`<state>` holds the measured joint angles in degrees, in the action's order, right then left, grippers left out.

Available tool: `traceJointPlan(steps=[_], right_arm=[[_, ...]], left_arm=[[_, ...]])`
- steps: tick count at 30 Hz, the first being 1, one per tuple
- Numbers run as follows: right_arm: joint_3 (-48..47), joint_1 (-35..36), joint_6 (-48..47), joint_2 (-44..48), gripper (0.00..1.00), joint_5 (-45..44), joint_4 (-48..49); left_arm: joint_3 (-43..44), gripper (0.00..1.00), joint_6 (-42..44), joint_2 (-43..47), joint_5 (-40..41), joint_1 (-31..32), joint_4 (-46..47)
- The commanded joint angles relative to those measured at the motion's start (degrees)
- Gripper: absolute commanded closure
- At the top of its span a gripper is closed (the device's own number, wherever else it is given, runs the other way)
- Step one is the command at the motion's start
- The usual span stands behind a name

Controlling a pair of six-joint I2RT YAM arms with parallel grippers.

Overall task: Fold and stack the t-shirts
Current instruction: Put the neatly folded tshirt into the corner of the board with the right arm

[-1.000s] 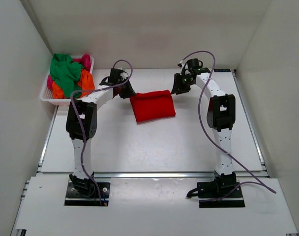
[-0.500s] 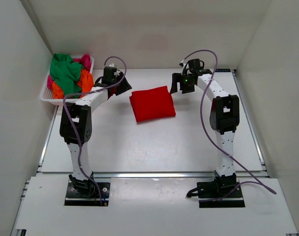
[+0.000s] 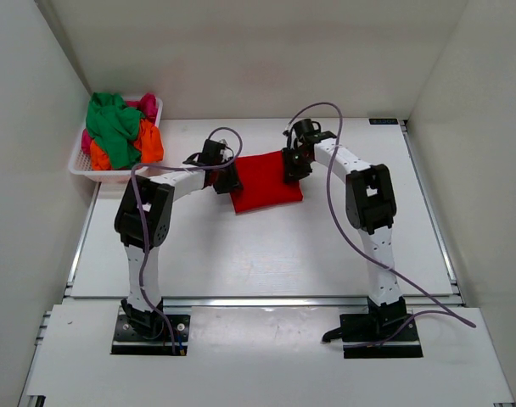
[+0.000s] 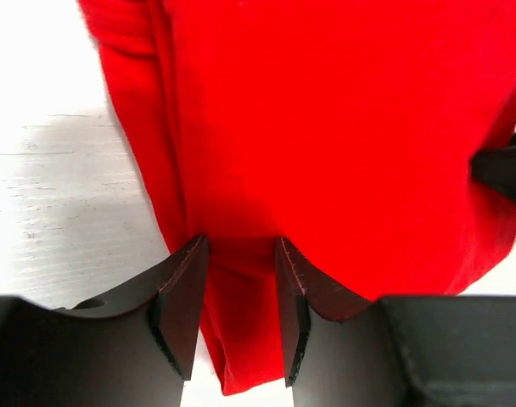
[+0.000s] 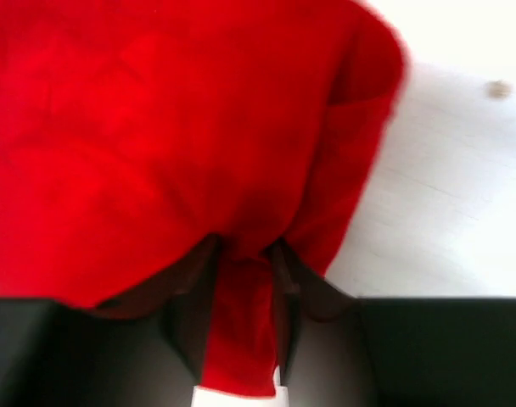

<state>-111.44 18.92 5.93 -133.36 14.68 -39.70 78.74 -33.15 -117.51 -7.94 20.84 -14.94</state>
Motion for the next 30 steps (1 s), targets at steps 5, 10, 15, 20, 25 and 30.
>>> traceJointPlan(steps=[5,10,15,20,25,30], right_arm=[[2.1,0.4,0.2,-0.8,0.77,-10.5,-1.4],[3.7,-3.4,-1.2,-0.6,0.67,-12.6,-1.7],[3.0,-5.6,-4.0,2.6,0.5,-18.2,-1.4],[3.9,-5.3,-4.5,7.8,0.44,-16.8,1.4],[4.7,-4.2,-2.9,11.2,0.44,-16.2,3.7],[11.9,-2.5,-0.1,15.9,0.45,-6.5,12.7]], left_arm=[[7.2,0.52,3.6,-4.0,-1.1,0.1,-5.8],[17.8,0.5,5.2,-9.9,-1.5,3.0,-12.1],[27.0,0.5,4.8,-14.9,-2.1,5.9,-14.9],[29.1,0.51,3.7,-16.9,-3.0,7.7,-15.6],[32.5,0.5,2.6,-19.0,-3.3,8.3,-16.0],[39.8,0.51,2.7,-22.9,-3.6,10.5,-20.6]])
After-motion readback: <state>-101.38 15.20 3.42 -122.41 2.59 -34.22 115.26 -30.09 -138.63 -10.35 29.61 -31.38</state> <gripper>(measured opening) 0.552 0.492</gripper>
